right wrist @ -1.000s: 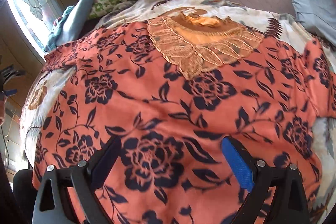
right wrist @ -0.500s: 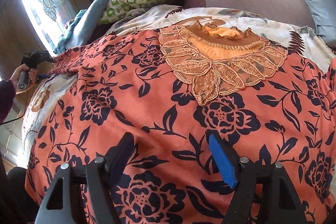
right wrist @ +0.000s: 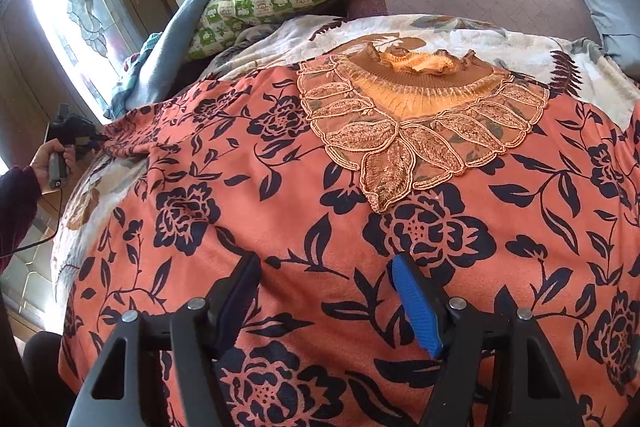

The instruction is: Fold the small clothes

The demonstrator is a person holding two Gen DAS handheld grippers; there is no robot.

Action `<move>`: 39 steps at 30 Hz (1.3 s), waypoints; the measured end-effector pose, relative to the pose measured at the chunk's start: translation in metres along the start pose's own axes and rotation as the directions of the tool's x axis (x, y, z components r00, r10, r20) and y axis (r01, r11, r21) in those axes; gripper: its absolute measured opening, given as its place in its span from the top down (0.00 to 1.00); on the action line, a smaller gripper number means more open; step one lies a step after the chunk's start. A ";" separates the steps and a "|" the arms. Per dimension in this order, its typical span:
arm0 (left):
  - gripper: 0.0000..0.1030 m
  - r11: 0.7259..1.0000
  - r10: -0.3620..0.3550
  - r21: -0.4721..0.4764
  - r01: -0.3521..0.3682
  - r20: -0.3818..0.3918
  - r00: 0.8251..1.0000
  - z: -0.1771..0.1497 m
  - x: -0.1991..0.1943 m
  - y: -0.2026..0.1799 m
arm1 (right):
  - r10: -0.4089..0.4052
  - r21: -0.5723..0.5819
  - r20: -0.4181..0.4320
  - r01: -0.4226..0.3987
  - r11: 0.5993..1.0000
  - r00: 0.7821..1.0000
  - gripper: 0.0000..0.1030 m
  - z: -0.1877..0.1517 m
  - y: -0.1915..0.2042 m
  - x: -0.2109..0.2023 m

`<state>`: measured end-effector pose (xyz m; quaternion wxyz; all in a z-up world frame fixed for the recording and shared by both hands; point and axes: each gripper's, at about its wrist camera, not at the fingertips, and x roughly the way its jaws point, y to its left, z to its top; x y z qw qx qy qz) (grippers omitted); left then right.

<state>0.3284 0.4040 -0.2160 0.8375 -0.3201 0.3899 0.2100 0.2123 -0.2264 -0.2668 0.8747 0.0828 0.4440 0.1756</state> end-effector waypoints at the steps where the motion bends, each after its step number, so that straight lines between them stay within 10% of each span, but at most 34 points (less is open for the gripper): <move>1: 0.95 0.999 -0.017 0.039 0.016 0.013 1.000 -0.003 -0.011 -0.013 | -0.004 0.017 0.008 0.004 1.000 1.000 0.31 0.002 -0.004 -0.002; 10: 0.96 0.909 -0.249 0.345 0.233 0.003 0.968 -0.061 -0.111 -0.170 | -0.048 0.271 0.081 0.025 0.962 0.996 0.31 0.018 -0.065 -0.028; 23: 0.96 0.577 -0.392 0.628 0.522 -0.347 0.852 -0.281 -0.157 -0.411 | -0.089 0.499 0.155 -0.001 0.866 0.984 0.31 0.012 -0.154 -0.076; 28: 0.95 0.474 -0.256 0.787 0.396 -0.307 0.916 -0.325 -0.145 -0.427 | -0.029 0.529 0.131 -0.045 0.847 0.991 0.30 0.003 -0.176 -0.080; 30: 0.88 0.499 -0.162 0.819 0.283 -0.233 0.959 -0.310 -0.123 -0.407 | 0.004 0.526 0.130 -0.072 0.847 0.991 0.30 0.001 -0.179 -0.081; 33: 0.41 0.574 -0.026 0.808 0.132 -0.143 0.989 -0.273 -0.089 -0.357 | 0.062 0.522 0.124 -0.118 0.845 0.990 0.30 0.000 -0.176 -0.078; 36: 0.38 0.657 0.118 0.752 -0.042 -0.048 0.992 -0.239 -0.074 -0.295 | 0.147 0.519 0.121 -0.189 0.834 0.982 0.28 0.001 -0.167 -0.070; 39: 0.38 0.796 0.079 0.603 -0.047 -0.027 0.997 -0.218 -0.081 -0.229 | 0.246 0.515 0.137 -0.281 0.810 0.960 0.26 0.005 -0.150 -0.060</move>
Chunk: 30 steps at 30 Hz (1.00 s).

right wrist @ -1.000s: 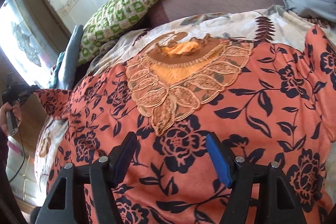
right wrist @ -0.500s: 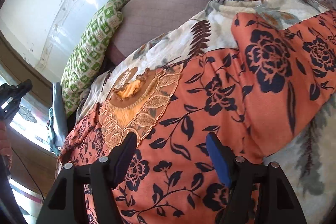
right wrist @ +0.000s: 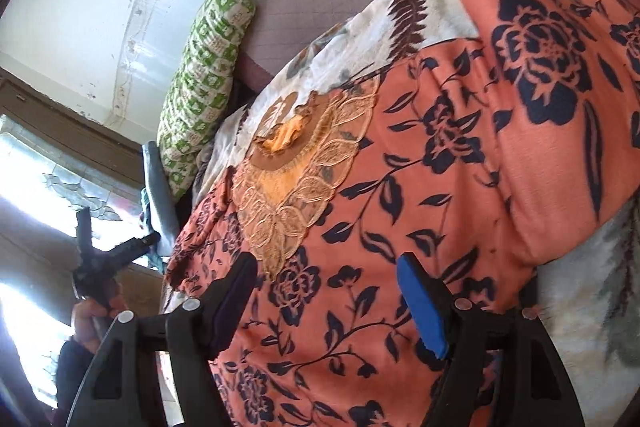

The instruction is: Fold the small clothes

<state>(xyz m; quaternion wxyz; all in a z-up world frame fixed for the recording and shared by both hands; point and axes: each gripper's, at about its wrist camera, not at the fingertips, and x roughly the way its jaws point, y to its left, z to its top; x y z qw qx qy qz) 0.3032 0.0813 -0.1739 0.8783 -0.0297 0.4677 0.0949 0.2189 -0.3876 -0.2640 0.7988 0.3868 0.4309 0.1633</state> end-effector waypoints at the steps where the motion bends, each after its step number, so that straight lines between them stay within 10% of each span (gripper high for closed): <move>1: 0.37 0.998 0.023 -0.061 -0.021 0.031 0.999 -0.010 -0.001 0.017 | 0.034 0.006 -0.014 -0.034 0.999 0.999 0.26 -0.003 0.005 0.006; 8: 0.36 0.918 0.200 -0.364 -0.161 0.072 0.977 -0.067 0.029 0.079 | 0.248 0.107 -0.103 -0.237 0.966 0.963 0.25 -0.027 0.051 0.068; 13: 0.36 0.915 0.012 -0.402 -0.018 -0.016 1.000 -0.060 0.054 0.105 | 0.290 0.182 -0.151 -0.262 0.948 0.945 0.25 -0.001 0.121 0.149; 16: 0.36 0.912 0.037 -0.409 -0.036 -0.005 0.999 -0.055 0.056 0.114 | 0.305 0.233 -0.133 -0.269 0.934 0.943 0.25 0.016 0.151 0.205; 30: 0.36 0.891 -0.064 -0.453 0.040 -0.037 0.997 -0.040 0.080 0.126 | 0.047 0.355 -0.015 -0.038 0.934 0.999 0.40 0.034 0.150 0.298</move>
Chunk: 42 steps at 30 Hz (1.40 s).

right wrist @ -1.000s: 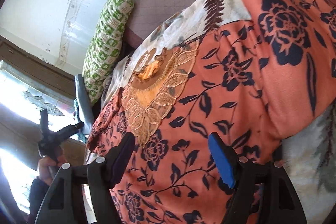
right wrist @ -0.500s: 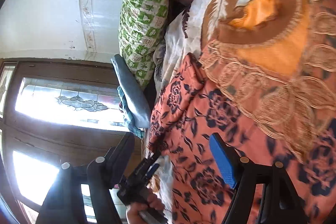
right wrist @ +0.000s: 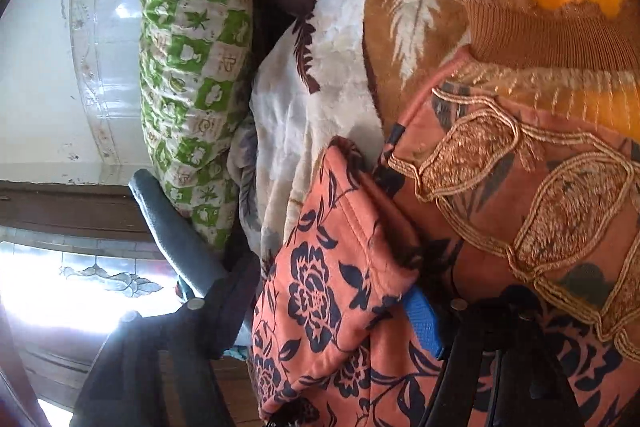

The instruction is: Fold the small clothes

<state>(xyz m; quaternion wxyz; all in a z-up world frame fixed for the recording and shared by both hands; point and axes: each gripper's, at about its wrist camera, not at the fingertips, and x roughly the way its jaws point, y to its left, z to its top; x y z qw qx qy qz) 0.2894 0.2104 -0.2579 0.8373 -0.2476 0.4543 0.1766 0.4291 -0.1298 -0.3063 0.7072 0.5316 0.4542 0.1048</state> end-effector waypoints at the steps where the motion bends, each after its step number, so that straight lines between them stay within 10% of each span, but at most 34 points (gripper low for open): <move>1: 0.36 1.000 -0.001 -0.002 0.001 -0.001 1.000 0.000 0.000 0.001 | -0.016 -0.003 0.011 0.016 1.000 1.000 0.54 0.001 -0.001 0.002; 5: 0.36 1.000 -0.012 -0.009 0.012 -0.003 1.000 0.001 -0.001 0.003 | -0.042 -0.060 0.049 0.045 0.997 0.998 0.90 0.000 0.000 -0.003; 13: 0.36 0.989 -0.102 0.114 0.096 0.048 0.994 -0.009 -0.021 -0.030 | 0.047 -0.214 0.213 0.000 0.977 0.976 0.91 0.012 0.019 -0.111; 22: 0.35 0.852 -0.239 0.413 0.322 -0.240 0.941 -0.057 -0.001 -0.107 | -0.119 -0.165 0.482 0.223 0.961 0.868 0.91 0.065 -0.059 -0.303; 30: 0.35 0.865 -0.209 0.424 0.269 -0.182 0.961 -0.058 -0.006 -0.111 | 0.051 -0.012 0.189 -0.049 0.999 0.981 0.82 0.060 -0.141 -0.282; 32: 0.35 0.870 -0.202 0.420 0.258 -0.173 0.964 -0.057 -0.007 -0.107 | 0.055 -0.007 0.138 -0.054 0.999 0.989 0.28 0.053 -0.131 -0.262; 33: 0.35 0.871 -0.201 0.420 0.255 -0.169 0.965 -0.056 -0.007 -0.105 | 0.051 0.019 0.121 -0.054 0.998 0.991 0.20 0.049 -0.129 -0.253; 42: 0.35 0.868 -0.228 0.422 0.264 -0.134 0.964 -0.051 -0.011 -0.104 | -0.057 -0.003 0.180 0.059 0.998 0.982 0.30 0.056 -0.126 -0.203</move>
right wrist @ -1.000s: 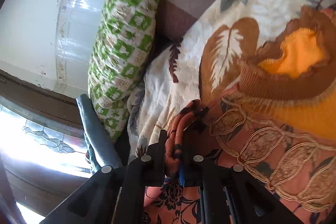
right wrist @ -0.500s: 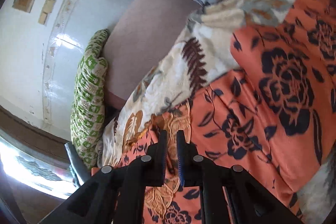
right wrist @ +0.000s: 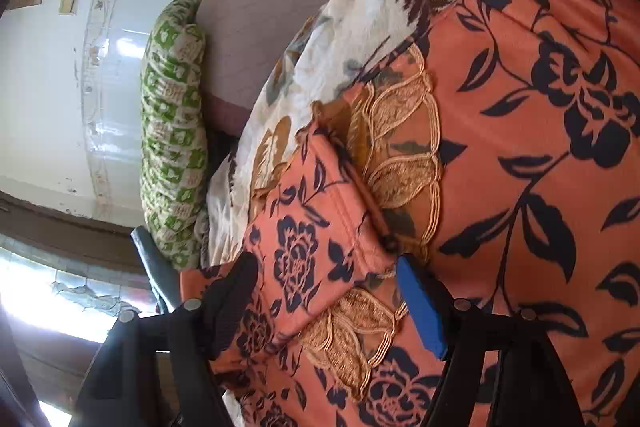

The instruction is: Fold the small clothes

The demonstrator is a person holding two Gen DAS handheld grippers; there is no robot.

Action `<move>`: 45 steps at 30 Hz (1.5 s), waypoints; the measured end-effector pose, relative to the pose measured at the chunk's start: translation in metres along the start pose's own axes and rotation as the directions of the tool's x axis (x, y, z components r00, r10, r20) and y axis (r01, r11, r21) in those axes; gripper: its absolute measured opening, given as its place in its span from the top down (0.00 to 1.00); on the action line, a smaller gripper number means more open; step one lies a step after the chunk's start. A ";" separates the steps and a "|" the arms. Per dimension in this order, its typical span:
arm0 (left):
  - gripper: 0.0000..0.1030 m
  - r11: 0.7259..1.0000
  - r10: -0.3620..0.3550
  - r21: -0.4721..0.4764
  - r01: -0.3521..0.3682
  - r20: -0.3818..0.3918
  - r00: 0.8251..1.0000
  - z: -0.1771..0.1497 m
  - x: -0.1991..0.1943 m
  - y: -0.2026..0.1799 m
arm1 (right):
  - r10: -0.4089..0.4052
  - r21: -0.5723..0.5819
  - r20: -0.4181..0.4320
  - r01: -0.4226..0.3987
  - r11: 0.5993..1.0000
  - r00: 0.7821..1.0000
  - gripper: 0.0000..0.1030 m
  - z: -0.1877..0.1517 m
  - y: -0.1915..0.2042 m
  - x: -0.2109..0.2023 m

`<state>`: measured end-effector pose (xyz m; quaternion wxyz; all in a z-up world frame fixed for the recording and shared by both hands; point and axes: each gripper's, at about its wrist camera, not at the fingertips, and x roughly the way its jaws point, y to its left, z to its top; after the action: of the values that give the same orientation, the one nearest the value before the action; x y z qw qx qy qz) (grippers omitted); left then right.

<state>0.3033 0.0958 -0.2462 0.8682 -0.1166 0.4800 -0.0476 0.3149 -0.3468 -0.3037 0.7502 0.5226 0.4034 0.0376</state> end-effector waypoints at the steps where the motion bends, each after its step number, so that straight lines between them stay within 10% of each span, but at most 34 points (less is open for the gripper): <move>1: 0.35 1.000 0.004 0.006 -0.004 -0.004 1.000 -0.001 0.001 -0.002 | 0.006 0.038 -0.004 -0.006 0.999 1.000 0.34 0.004 -0.005 0.003; 5: 0.36 1.000 0.007 0.020 -0.007 -0.003 1.000 -0.001 0.004 -0.007 | -0.005 -0.014 0.009 0.005 1.000 1.000 0.43 0.001 0.008 0.010; 8: 0.38 1.000 0.011 0.030 -0.011 0.000 1.000 -0.001 0.003 -0.007 | -0.077 -0.096 -0.028 0.074 0.993 0.997 0.92 -0.008 0.023 0.029; 18: 0.38 0.999 0.009 0.052 -0.008 -0.014 1.000 -0.002 0.006 -0.009 | -0.208 -0.257 0.267 0.278 0.926 0.941 0.94 0.003 0.038 -0.059; 23: 0.36 0.983 0.007 0.184 0.008 -0.083 0.997 -0.010 0.015 -0.034 | -0.315 -0.203 0.262 0.371 0.906 0.912 0.94 0.012 -0.001 -0.088; 28: 0.32 0.889 0.076 0.458 -0.004 -0.140 0.987 -0.030 0.018 -0.059 | -0.305 -0.106 0.098 0.315 0.943 0.947 0.89 0.017 -0.046 -0.074; 34: 0.30 0.932 -0.161 0.309 0.189 -0.115 0.980 -0.010 -0.010 -0.045 | -0.303 -0.152 0.081 0.312 0.938 0.950 0.87 0.019 -0.032 -0.104; 39: 0.29 0.969 -0.104 0.221 0.114 -0.057 0.993 -0.004 0.000 -0.045 | -0.281 -0.278 0.177 0.322 0.905 0.943 0.87 0.005 0.004 -0.120; 45: 0.28 0.960 0.012 0.279 0.019 -0.109 0.994 -0.016 0.026 -0.053 | -0.422 -0.226 0.325 0.503 0.834 0.846 0.87 0.000 0.021 -0.108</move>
<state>0.3052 0.0372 -0.2622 0.8481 0.0092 0.5153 -0.1228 0.2499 -0.3890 -0.2250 0.8538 0.2876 0.4055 -0.1546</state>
